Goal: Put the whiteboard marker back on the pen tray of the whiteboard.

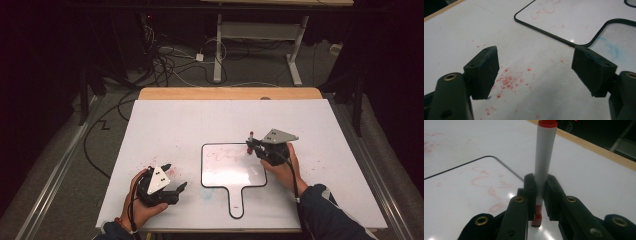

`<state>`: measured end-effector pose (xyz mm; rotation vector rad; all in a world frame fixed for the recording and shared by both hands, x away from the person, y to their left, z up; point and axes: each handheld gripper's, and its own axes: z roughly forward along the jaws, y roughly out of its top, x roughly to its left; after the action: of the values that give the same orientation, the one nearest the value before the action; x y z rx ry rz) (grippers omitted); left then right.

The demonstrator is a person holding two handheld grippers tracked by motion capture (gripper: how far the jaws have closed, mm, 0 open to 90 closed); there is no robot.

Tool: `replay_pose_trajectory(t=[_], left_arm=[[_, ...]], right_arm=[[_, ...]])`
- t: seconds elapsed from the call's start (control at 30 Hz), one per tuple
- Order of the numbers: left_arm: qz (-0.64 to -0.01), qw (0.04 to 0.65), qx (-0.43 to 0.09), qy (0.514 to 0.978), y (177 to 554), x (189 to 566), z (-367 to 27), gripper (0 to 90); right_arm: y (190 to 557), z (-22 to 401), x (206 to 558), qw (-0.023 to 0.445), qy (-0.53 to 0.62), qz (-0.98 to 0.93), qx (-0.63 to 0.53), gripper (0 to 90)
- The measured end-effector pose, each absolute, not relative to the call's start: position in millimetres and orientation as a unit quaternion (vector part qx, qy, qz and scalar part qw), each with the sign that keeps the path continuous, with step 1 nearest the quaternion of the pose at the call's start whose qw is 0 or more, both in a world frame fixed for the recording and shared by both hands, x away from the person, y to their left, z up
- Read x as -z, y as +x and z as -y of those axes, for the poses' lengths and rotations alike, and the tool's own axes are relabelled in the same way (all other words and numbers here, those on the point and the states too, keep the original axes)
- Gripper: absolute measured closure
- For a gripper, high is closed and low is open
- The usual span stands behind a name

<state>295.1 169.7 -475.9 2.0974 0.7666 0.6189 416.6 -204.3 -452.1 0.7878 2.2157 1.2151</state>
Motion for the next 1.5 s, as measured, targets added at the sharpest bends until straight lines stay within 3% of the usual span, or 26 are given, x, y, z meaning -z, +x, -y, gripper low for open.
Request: replay_pose_trajectory(t=[0.17, 0.4, 0.8, 1.17, 1.5], left_arm=[[-0.304, 0.4, -0.243, 0.83, 295, 476, -169, 20.9], [-0.301, 0.401, -0.245, 0.83, 295, 475, -168, 20.9], [-0.298, 0.399, -0.242, 0.833, 294, 475, -168, 20.9], [-0.295, 0.4, -0.24, 0.834, 293, 476, -167, 20.9], [-0.293, 0.398, -0.237, 0.836, 294, 476, -166, 20.7]], right_arm=[[422, 207, 453, 0.247, 0.309, -0.801, -0.45, 82.0], [400, 177, 457, 0.191, 0.264, -0.813, -0.483, 82.0], [429, 200, 457, 0.261, 0.306, -0.794, -0.456, 82.0], [407, 163, 457, 0.185, 0.246, -0.82, -0.483, 82.0], [430, 178, 454, 0.234, 0.273, -0.816, -0.452, 82.0]])
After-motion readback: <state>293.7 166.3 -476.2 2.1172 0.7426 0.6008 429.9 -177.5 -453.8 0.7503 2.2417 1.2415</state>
